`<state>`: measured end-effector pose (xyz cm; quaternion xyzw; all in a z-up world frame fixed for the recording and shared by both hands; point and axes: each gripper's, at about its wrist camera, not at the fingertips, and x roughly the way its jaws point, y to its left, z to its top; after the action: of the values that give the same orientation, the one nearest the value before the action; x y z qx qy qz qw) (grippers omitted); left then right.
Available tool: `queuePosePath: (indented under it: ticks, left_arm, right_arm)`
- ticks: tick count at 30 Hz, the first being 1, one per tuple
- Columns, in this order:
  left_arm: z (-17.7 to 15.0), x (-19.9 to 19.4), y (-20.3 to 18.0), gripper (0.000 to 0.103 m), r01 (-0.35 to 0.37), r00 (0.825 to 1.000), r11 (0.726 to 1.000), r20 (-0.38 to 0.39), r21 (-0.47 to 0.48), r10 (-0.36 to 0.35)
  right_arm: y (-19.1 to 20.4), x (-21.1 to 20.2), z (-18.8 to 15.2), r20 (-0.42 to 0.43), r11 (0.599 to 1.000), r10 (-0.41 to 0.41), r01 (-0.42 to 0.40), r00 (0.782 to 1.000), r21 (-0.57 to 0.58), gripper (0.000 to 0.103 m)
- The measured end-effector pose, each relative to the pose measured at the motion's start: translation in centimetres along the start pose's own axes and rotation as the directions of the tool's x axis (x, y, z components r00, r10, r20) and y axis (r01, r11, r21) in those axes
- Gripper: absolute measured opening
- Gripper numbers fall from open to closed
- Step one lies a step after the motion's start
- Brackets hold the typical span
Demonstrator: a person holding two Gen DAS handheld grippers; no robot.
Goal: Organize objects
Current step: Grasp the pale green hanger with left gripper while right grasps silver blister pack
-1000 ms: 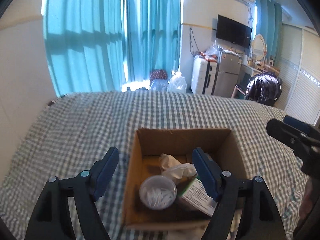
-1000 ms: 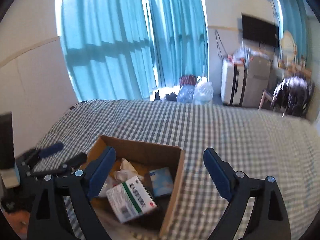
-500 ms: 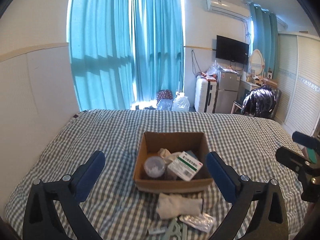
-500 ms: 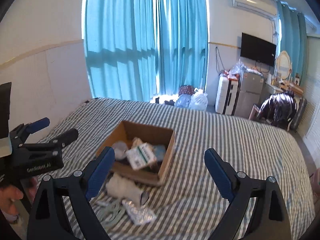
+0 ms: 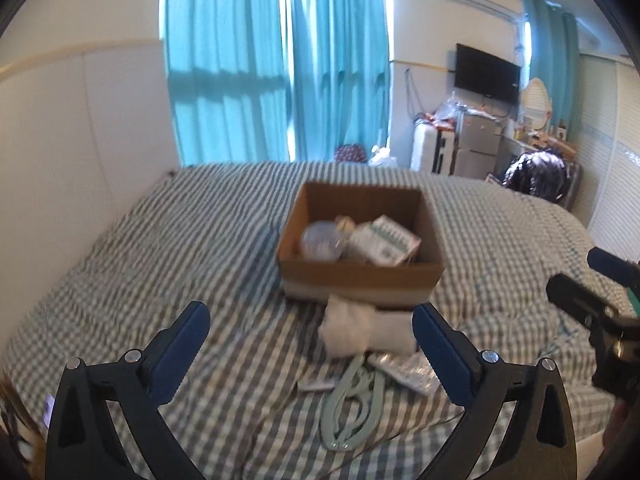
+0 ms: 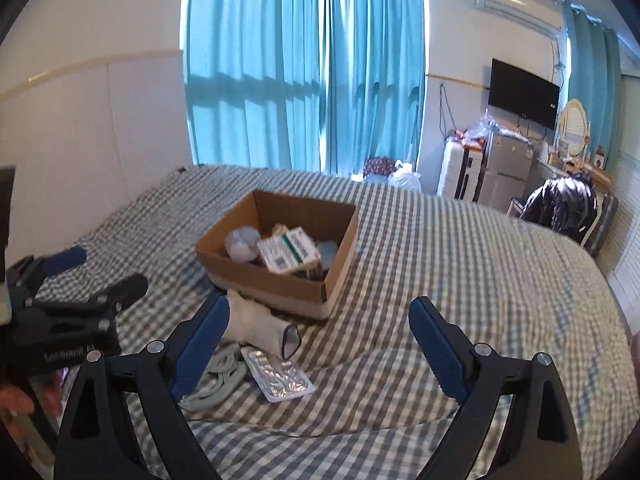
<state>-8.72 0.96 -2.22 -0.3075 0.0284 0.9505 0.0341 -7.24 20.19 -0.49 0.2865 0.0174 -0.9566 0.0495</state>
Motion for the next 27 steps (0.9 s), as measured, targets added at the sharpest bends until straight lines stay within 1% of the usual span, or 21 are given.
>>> queuePosePath:
  ticks: [3,5,7,9,11,13,15,20,23,25,26,27]
  left_arm:
    - [-2.7,2.0,0.0,0.103,-0.02,0.999,1.0,-0.026,0.009,0.02]
    - [-4.1,4.0,0.1,0.103,-0.016,0.999,1.0,-0.048,0.0,0.016]
    - [-5.4,5.9,0.5,0.103,-0.011,0.996,1.0,-0.088,-0.007,0.01]
    - [-6.8,7.9,0.9,0.103,-0.029,0.991,1.0,-0.131,-0.007,0.028]
    - [-7.7,9.2,1.3,0.103,-0.029,0.985,1.0,-0.171,-0.013,0.026]
    - [-8.3,10.1,1.5,0.103,-0.008,0.98,1.0,-0.2,-0.026,0.002]
    - [-8.7,10.6,1.3,0.103,0.009,0.976,1.0,-0.217,-0.029,-0.015]
    - [-9.6,11.7,-0.1,0.103,0.056,0.967,0.998,-0.251,0.036,-0.045]
    - [-10.0,11.9,-1.0,0.103,0.099,0.958,0.994,-0.276,0.052,-0.081]
    - [-10.2,12.2,-1.5,0.103,0.165,0.942,0.985,-0.302,0.042,-0.145]
    - [-10.3,12.3,-1.7,0.103,0.19,0.932,0.981,-0.32,0.036,-0.169]
    - [-10.4,12.4,-1.9,0.103,0.209,0.926,0.977,-0.329,0.037,-0.186]
  right_arm:
    - [-0.2,2.7,-1.5,-0.046,0.999,0.015,-0.014,0.999,0.028,0.092]
    - [-0.4,4.7,-2.6,-0.085,0.999,0.016,-0.012,0.996,0.043,0.092]
    - [-0.5,6.4,-3.6,-0.12,0.999,0.001,0.005,0.993,0.05,0.092]
    - [-0.8,8.0,-4.6,-0.148,0.998,-0.018,0.027,0.989,0.057,0.092]
    - [-1.2,9.5,-5.5,-0.184,0.996,-0.024,0.039,0.983,0.082,0.092]
    - [-1.6,11.1,-6.3,-0.23,0.992,-0.02,0.048,0.973,0.115,0.092]
    - [-1.7,12.4,-6.9,-0.268,0.99,-0.027,0.062,0.963,0.125,0.092]
    - [-1.3,13.4,-7.3,-0.301,0.989,-0.053,0.091,0.952,0.115,0.092]
    - [-1.3,13.5,-7.5,-0.316,0.988,-0.074,0.112,0.946,0.104,0.092]
    - [-1.5,13.4,-7.6,-0.319,0.987,-0.072,0.113,0.945,0.113,0.092]
    - [-1.6,13.4,-7.7,-0.323,0.987,-0.073,0.116,0.944,0.115,0.092]
    - [-1.8,13.5,-7.8,-0.332,0.986,-0.068,0.114,0.941,0.12,0.092]
